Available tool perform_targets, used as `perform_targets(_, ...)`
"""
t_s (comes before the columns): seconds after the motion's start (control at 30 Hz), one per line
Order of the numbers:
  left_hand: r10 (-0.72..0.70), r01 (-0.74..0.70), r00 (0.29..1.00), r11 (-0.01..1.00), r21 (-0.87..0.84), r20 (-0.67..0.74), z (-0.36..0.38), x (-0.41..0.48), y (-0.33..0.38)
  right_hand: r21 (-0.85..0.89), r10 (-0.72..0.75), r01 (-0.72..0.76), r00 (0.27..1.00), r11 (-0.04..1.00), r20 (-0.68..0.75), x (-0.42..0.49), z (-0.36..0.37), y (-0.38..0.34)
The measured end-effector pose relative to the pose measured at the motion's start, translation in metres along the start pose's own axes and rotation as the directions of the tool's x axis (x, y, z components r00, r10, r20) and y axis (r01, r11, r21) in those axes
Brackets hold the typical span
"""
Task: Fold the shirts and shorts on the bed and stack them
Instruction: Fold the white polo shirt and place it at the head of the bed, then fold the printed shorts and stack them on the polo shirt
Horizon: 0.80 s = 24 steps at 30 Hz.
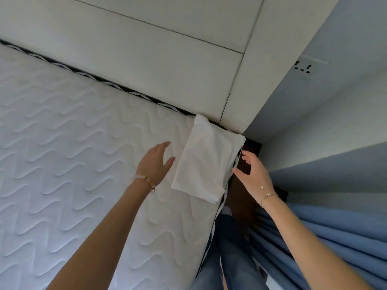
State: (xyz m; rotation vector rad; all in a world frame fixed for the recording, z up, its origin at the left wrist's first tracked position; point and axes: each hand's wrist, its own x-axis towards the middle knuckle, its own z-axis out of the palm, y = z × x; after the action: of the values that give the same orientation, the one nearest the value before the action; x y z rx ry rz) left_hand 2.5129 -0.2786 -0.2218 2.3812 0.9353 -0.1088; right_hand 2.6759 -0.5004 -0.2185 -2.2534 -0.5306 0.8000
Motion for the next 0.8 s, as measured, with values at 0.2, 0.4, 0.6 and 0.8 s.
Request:
perform_targets(0.2, 0.385, -0.301, 0.888, 0.901, 0.312, -0.253, -0.094, -0.048, 0.062, -0.260, -0.319, 0.274, 0.936, 0.926, -0.148, -0.064, -0.060, -0.080)
perform_targets(0.4, 0.467, -0.323, 0.813, 0.859, 0.397, -0.349, -0.127, -0.123, 0.102, -0.372, -0.492, 0.419, 0.862, 0.828, -0.124, -0.148, -0.100, -0.110)
perform_targets(0.6, 0.439, -0.229, 0.789, 0.860, 0.457, -0.430, -0.133, -0.214, 0.118, -0.419, -0.602, 0.505, 0.787, 0.754, -0.134, -0.209, -0.121, -0.110)
perform_targets(0.8, 0.354, -0.102, 0.787, 0.882, 0.459, -0.505, -0.136, -0.309, 0.130, -0.421, -0.722, 0.629, 0.685, 0.654, -0.096, -0.265, -0.122, -0.109)
